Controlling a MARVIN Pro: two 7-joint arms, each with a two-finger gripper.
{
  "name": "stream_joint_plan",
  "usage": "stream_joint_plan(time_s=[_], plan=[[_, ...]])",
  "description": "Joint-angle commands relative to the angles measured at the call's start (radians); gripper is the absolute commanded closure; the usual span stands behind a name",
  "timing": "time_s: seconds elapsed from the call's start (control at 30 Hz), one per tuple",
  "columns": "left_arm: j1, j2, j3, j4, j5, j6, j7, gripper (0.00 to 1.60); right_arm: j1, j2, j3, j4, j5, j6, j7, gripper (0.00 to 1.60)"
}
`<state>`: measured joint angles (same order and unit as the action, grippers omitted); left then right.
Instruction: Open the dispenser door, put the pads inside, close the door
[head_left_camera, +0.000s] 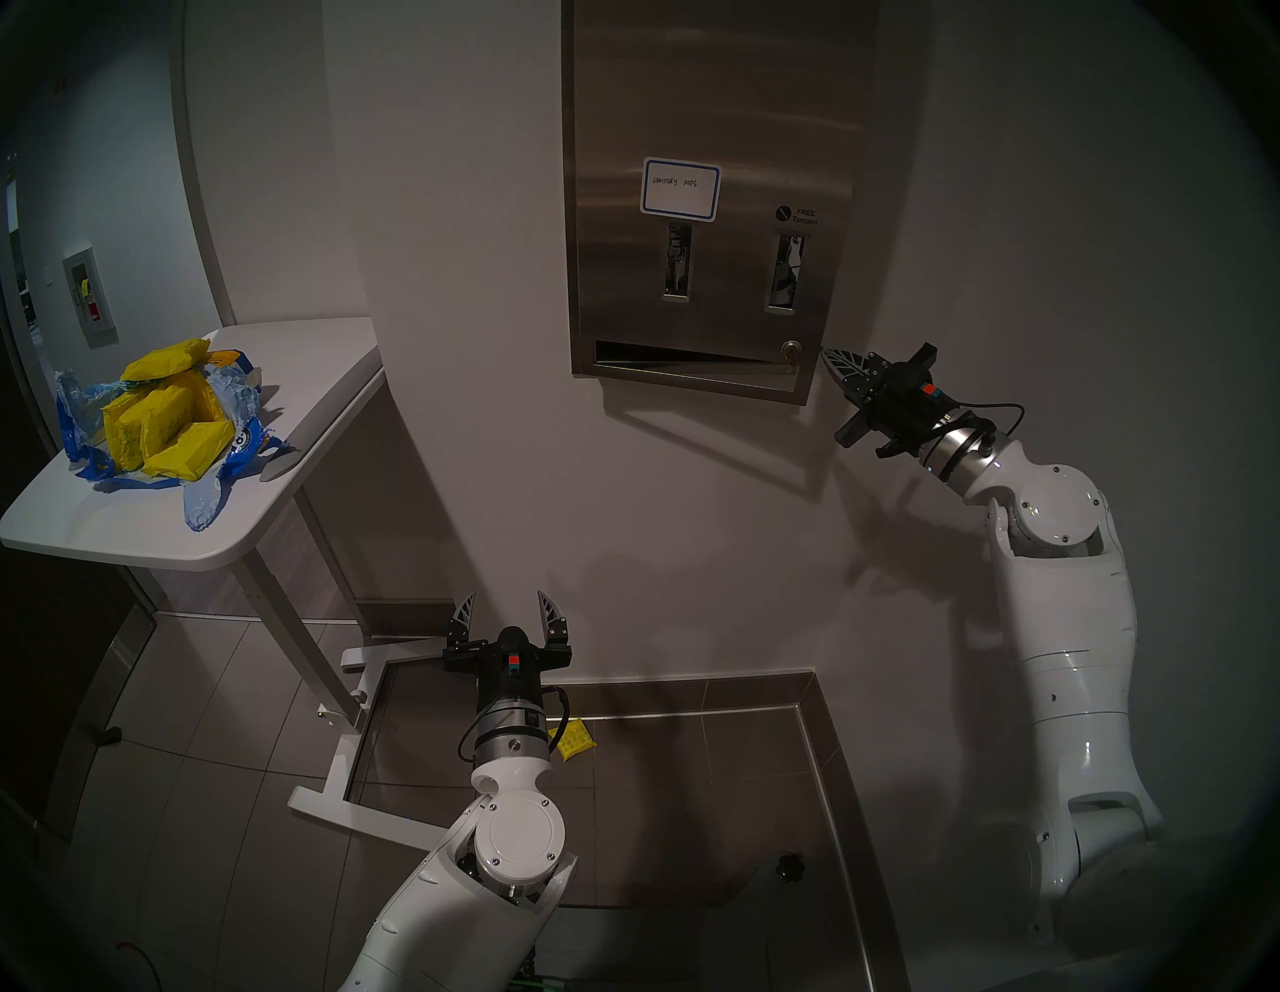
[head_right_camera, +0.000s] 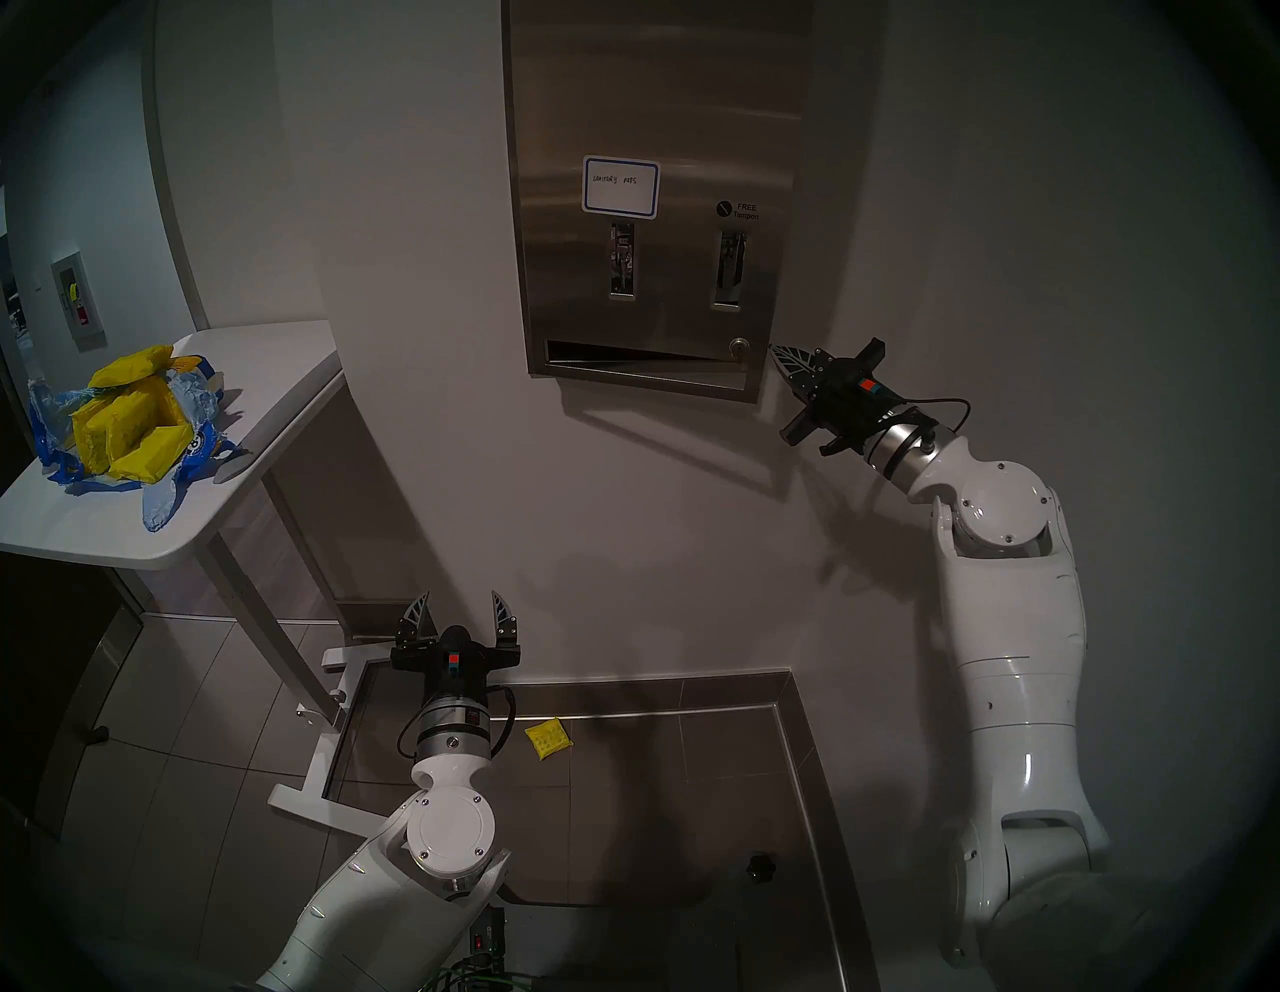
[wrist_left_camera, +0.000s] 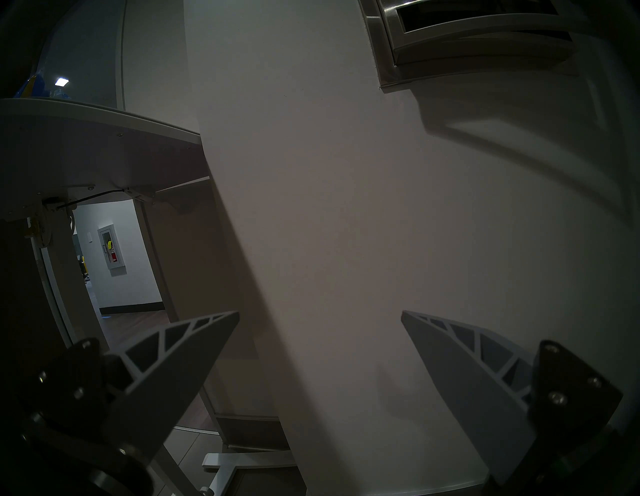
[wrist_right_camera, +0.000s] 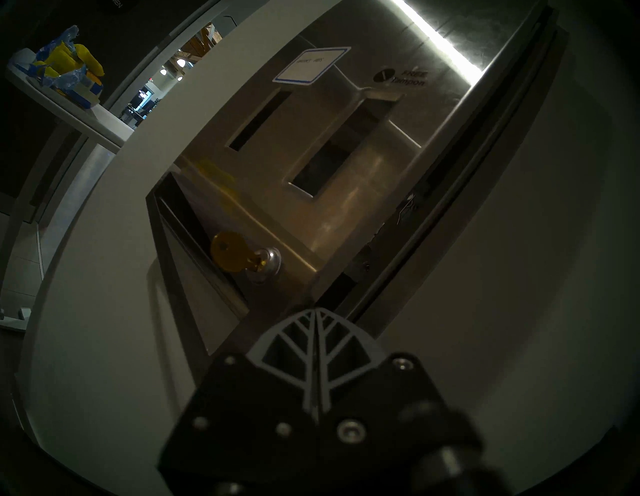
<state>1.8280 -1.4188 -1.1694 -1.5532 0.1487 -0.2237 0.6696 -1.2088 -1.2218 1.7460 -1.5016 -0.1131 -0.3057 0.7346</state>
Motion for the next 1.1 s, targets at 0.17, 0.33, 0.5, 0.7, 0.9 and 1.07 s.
stream_joint_plan(time_s=[0.17, 0.33, 0.5, 0.7, 0.9, 1.07], plan=[[-0.019, -0.002, -0.003, -0.03, 0.001, -0.006, -0.002, 0.0, 0.097, -0.023, -0.003, 0.015, -0.017, -0.03, -0.05, 1.6], [-0.019, -0.002, -0.003, -0.03, 0.001, -0.006, -0.002, 0.0, 0.114, -0.015, -0.004, 0.035, 0.003, -0.029, -0.016, 1.6], [-0.02, -0.002, -0.002, -0.03, 0.001, -0.006, -0.002, 0.0, 0.115, 0.011, -0.004, 0.016, 0.034, -0.033, 0.047, 1.6], [-0.02, -0.002, -0.002, -0.028, 0.001, -0.007, -0.001, 0.0, 0.112, 0.039, 0.016, -0.044, 0.089, -0.016, 0.138, 1.6], [-0.02, -0.002, -0.002, -0.028, 0.001, -0.007, -0.001, 0.0, 0.105, 0.051, 0.031, -0.102, 0.142, 0.012, 0.211, 1.6], [-0.02, -0.002, -0.002, -0.028, 0.001, -0.007, -0.001, 0.0, 0.102, 0.044, 0.028, -0.145, 0.224, 0.074, 0.298, 1.6]])
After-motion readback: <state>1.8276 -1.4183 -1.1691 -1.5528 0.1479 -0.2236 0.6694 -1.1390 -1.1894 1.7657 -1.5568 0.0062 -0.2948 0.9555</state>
